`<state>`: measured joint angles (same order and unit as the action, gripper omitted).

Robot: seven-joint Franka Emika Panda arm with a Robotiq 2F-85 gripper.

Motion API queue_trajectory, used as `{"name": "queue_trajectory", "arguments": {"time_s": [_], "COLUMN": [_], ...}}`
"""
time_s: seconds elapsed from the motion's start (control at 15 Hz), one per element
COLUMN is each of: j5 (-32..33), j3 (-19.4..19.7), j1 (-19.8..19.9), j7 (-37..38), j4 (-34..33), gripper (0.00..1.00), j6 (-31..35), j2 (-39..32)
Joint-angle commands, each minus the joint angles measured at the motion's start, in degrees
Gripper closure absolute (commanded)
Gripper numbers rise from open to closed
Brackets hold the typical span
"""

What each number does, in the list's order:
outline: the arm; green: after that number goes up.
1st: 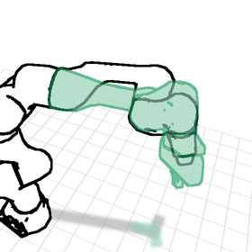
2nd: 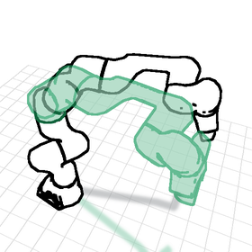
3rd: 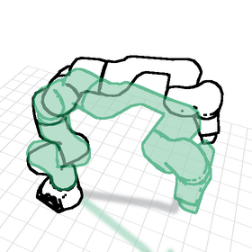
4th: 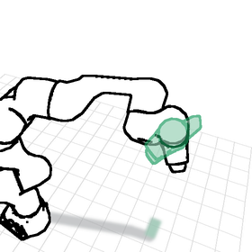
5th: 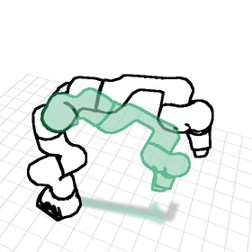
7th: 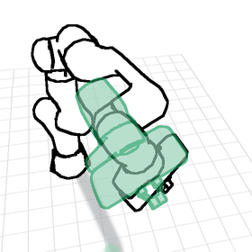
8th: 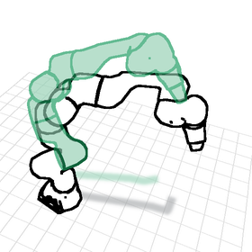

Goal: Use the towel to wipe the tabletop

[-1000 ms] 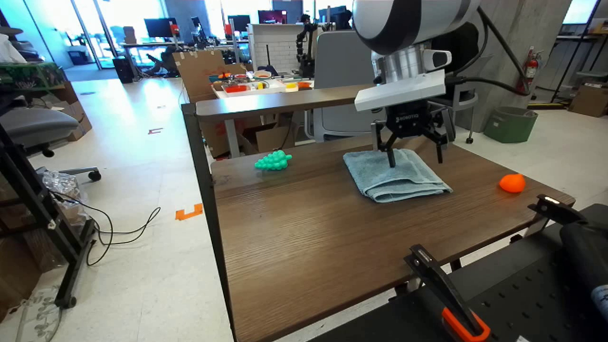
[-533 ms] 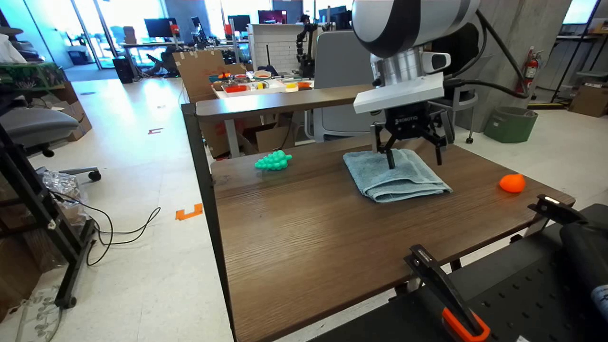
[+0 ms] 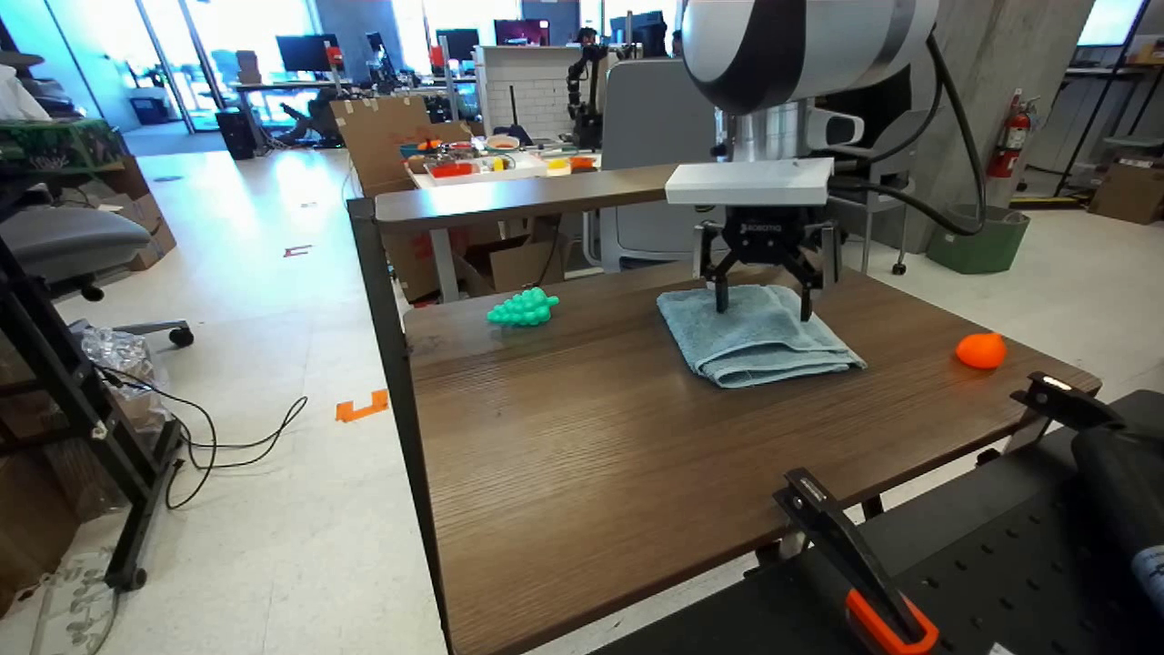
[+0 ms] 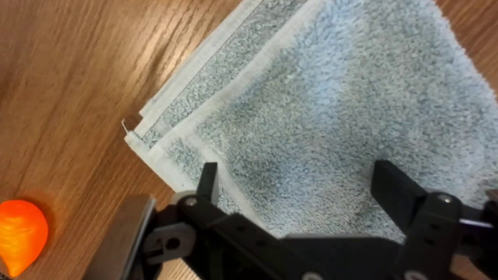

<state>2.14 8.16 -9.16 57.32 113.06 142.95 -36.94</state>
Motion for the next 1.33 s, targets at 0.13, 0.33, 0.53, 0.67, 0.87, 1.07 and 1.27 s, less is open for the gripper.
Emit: {"name": "queue_trajectory", "arguments": {"time_s": [0.13, 0.33, 0.53, 0.67, 0.87, 1.07, 1.27], "j5": [-0.2, -0.7, -0.7, -0.7, -1.8, -5.3, -7.9], "j3": [-0.1, 0.5, 0.6, 0.6, 1.2, 1.9, 2.3], "j1": [-0.3, -0.8, -0.8, -0.8, 0.0, 3.2, 7.0], "j7": [-0.8, -1.3, -1.4, -1.4, 0.5, 4.0, 7.3], "j4": [-5.4, -3.7, -4.0, -4.0, -10.0, -20.3, -29.4], "gripper": [0.0, 0.0, 0.0, 0.0, 0.0, 0.0, 0.0], "j6": [5.1, 2.9, 2.8, 2.8, -1.5, -10.7, -17.7], "j2": [-11.1, -7.0, -6.7, -6.7, -10.4, -15.5, -19.5]}}
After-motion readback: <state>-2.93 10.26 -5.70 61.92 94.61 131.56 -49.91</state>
